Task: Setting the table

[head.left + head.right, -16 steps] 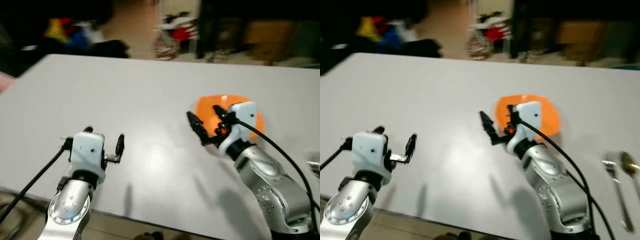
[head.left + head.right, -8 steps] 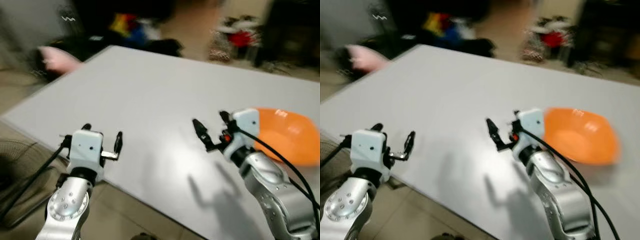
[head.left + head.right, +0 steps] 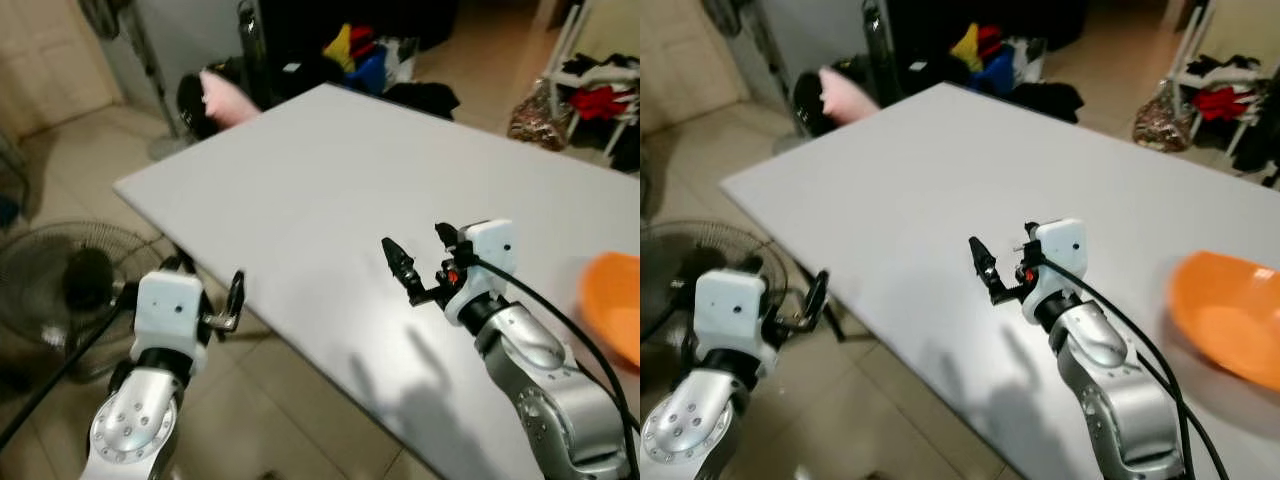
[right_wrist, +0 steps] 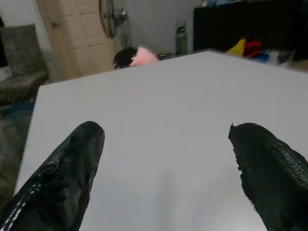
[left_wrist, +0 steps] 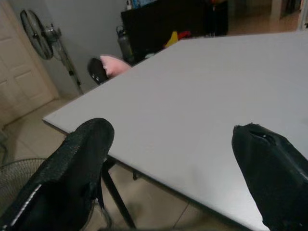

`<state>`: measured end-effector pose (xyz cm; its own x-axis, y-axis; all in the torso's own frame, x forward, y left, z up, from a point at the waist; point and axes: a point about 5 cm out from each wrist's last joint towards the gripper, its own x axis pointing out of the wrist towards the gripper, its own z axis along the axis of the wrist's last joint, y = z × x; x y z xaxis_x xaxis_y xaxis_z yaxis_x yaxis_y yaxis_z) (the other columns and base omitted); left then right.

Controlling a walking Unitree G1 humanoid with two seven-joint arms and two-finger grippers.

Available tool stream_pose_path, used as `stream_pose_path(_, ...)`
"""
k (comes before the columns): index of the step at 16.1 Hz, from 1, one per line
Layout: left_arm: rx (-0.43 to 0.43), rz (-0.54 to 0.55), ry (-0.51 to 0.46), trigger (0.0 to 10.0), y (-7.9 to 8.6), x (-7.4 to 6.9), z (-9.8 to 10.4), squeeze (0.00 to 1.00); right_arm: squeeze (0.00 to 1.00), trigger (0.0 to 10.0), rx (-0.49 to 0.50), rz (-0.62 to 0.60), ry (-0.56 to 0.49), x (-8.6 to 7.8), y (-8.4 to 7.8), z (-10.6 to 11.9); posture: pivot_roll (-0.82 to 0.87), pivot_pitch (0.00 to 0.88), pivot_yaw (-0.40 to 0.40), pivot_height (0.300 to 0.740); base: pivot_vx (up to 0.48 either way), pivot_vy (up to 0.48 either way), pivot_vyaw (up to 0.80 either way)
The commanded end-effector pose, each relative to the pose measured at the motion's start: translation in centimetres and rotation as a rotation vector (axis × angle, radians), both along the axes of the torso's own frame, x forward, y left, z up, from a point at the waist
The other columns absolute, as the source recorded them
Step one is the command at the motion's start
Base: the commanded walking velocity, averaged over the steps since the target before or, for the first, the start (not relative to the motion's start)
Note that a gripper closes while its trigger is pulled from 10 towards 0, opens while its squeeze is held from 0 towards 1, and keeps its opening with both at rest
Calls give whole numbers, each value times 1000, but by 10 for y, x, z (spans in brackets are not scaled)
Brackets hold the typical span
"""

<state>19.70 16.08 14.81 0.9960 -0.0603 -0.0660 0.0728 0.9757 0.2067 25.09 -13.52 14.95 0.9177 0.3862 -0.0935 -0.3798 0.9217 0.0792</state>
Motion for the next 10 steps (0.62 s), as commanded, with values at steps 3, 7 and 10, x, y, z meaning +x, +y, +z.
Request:
stream_pose_path(3, 14, 29, 16, 10000, 2, -1, -2, 0, 1000, 10000, 23, 39, 15, 4, 7, -1, -24, 0, 42, 740, 0, 0, 800)
stream_pose_path(7, 1, 40, 22, 10000, 3, -1, -3, 0, 1000, 10000, 35, 36, 19, 5, 8, -3, -27, 0, 47, 740, 0, 0, 800)
stream_pose_path(10, -2, 45, 19, 10000, 3, 1, -2, 0, 1000, 10000, 41, 36, 19, 7, 11, -4, -21, 0, 40, 740, 0, 96, 800)
